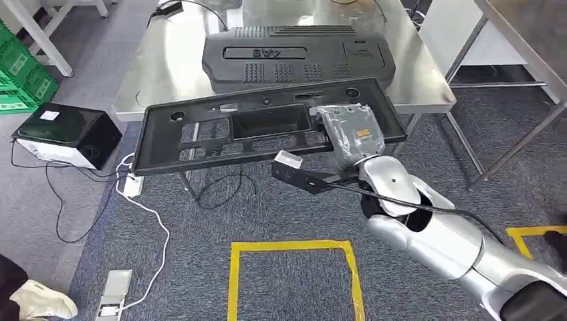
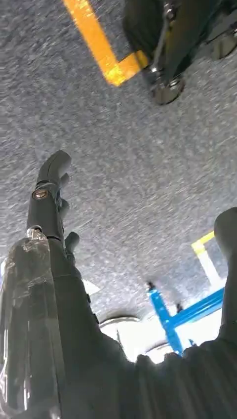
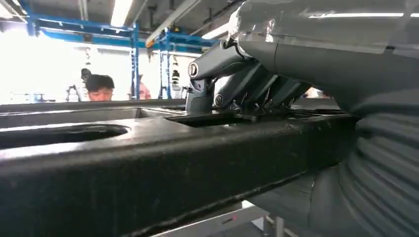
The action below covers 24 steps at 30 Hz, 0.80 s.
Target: Take the parts from the cabinet and place them on the table.
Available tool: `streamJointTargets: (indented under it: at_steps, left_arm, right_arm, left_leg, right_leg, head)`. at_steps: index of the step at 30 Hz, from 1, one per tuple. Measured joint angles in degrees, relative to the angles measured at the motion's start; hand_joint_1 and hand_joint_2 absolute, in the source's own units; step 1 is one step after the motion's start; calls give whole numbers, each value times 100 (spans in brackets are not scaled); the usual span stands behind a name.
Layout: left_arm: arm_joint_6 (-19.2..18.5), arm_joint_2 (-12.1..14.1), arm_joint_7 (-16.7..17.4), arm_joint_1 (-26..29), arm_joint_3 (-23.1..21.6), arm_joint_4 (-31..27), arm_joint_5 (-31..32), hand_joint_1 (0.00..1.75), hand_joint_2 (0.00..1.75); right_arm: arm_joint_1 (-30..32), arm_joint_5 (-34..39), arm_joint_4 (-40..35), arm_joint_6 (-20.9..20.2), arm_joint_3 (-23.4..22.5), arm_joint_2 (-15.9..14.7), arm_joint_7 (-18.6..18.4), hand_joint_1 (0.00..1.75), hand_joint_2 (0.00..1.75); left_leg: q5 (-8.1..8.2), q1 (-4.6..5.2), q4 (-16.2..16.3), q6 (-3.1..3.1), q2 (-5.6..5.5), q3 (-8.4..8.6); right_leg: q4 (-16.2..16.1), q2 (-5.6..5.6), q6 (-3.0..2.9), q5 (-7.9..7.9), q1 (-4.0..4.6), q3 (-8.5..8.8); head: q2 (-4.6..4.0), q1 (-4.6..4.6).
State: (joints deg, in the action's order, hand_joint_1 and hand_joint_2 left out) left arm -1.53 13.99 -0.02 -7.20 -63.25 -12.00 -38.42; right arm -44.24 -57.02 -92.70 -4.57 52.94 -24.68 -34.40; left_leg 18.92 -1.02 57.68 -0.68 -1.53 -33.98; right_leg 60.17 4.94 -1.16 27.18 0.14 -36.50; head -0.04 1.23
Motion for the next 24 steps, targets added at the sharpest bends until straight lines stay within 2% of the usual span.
streamJointTargets:
  at_steps: [1,2,3,4,5,6,7,8,9,10,11,12,13,14,15,16,17,21,23,24]
  left_arm:
    - [0,-2,0,0,0,0,0,0,175]
    - [2,-2,0,2,0,0,0,0,175]
    - [2,-2,0,7,0,0,0,0,175]
    - [2,-2,0,15,0,0,0,0,175]
    - [4,-4,0,18,0,0,0,0,175]
    - [4,-7,0,17,0,0,0,0,175]
    - [4,-11,0,16,0,-9,0,0,175]
    - [7,-11,0,15,0,-13,0,0,175]
    - [7,-11,0,16,2,-13,0,0,175]
    - [9,-11,0,6,0,-13,0,0,175]
    - [11,-11,0,-7,0,-13,0,0,175]
    - [13,-11,0,-19,0,-15,0,0,175]
    - [13,-11,0,-30,0,-18,0,0,175]
    - [15,-11,0,-42,0,-17,0,0,175]
    - [13,-11,0,-37,0,-17,2,0,175]
    - [13,-11,0,-34,0,-17,2,0,175]
    - [13,-11,0,-50,0,-17,2,0,175]
    - [13,-11,-2,-53,0,-17,7,0,175]
    - [15,-11,-2,-50,0,-18,9,0,175]
    - [15,-11,-2,-49,0,-17,11,0,175]
  right_arm:
    - [-9,0,0,0,-16,4,4,175,175]
    - [-17,-4,0,2,-24,7,7,175,175]
    - [0,-4,0,2,-24,7,7,175,175]
    - [14,-2,0,2,-24,7,7,175,175]
    - [26,0,2,0,-24,7,7,175,175]
    - [31,4,9,0,-24,7,7,175,175]
    - [31,7,13,2,-26,7,7,175,175]
    - [28,7,13,4,-31,9,9,175,175]
    - [25,7,13,4,-37,9,9,175,175]
    - [22,7,13,4,-35,15,11,175,175]
    - [24,4,13,7,-37,24,13,175,175]
    - [32,-11,15,7,-37,22,13,175,175]
    - [32,-26,18,6,-37,17,11,175,175]
    - [26,-41,15,7,-40,20,15,175,175]
    - [25,-44,15,7,-44,31,22,175,175]
    - [23,-44,15,9,-44,35,26,175,175]
    - [22,-48,17,13,-44,44,28,175,175]
    - [23,-59,17,17,-44,44,65,175,175]
    - [23,-61,17,22,-44,44,72,175,175]
    - [23,-59,17,22,-44,44,79,175,175]
  left_leg:
    - [-2,1,-21,34,43,18]
    - [2,11,-21,48,109,21]
    - [12,13,-16,58,166,24]
    - [29,12,-13,55,230,26]
    - [41,5,-9,47,285,32]
    - [59,-2,-3,26,337,48]
    - [86,-12,11,2,391,67]
    - [128,-24,35,-24,448,99]
    - [175,-20,63,-72,451,119]
    - [199,8,89,-113,488,104]
    - [205,10,90,-136,507,118]
    - [209,13,84,-162,521,139]
    - [208,-6,55,-202,541,164]
    - [239,-15,68,-256,547,189]
    - [276,-27,120,-260,449,197]
    - [202,-29,55,-44,461,213]
    - [262,-21,54,56,463,227]
    - [219,-22,12,48,461,233]
    - [211,-27,-10,14,461,239]
    - [197,-30,-21,-35,461,244]
  right_leg:
    - [261,-220,26,176,-9,-123]
    - [699,-343,50,398,-21,-338]
    - [1165,-402,66,588,-40,-574]
    - [1534,-429,82,685,-60,-775]
    - [1612,-443,102,622,-79,-845]
    - [1419,-455,122,446,-98,-762]
    - [1012,-492,138,208,-108,-566]
    - [410,-586,140,-78,-112,-262]
    - [-71,-684,149,-180,-116,-43]
    - [-80,-656,117,-114,-54,-7]
    - [-86,-616,61,-121,-76,-16]
    - [-84,-599,35,-105,-60,-17]
    - [-76,-568,-7,-88,-38,-18]
    - [-123,-544,-59,-104,-61,16]
    - [-120,-557,-63,-106,-58,41]
    - [-119,-560,-61,-101,-63,48]
    - [-119,-551,-60,-98,-57,48]
    - [-119,-548,-94,-76,-36,48]
    - [-117,-552,-102,-71,-28,48]
    - [-116,-555,-108,-67,-26,47]
  head:
    - [2,-75]
    - [0,-105]
    - [0,-121]
    - [0,-156]
    - [0,-178]
    - [2,-197]
    - [0,-225]
    - [2,-248]
    - [0,-284]
    - [2,-302]
    - [0,-289]
    - [2,-243]
    - [0,-232]
    - [2,-243]
    - [0,-228]
    - [0,-160]
    - [2,-125]
    - [0,-53]
    - [2,-31]
    - [0,-27]
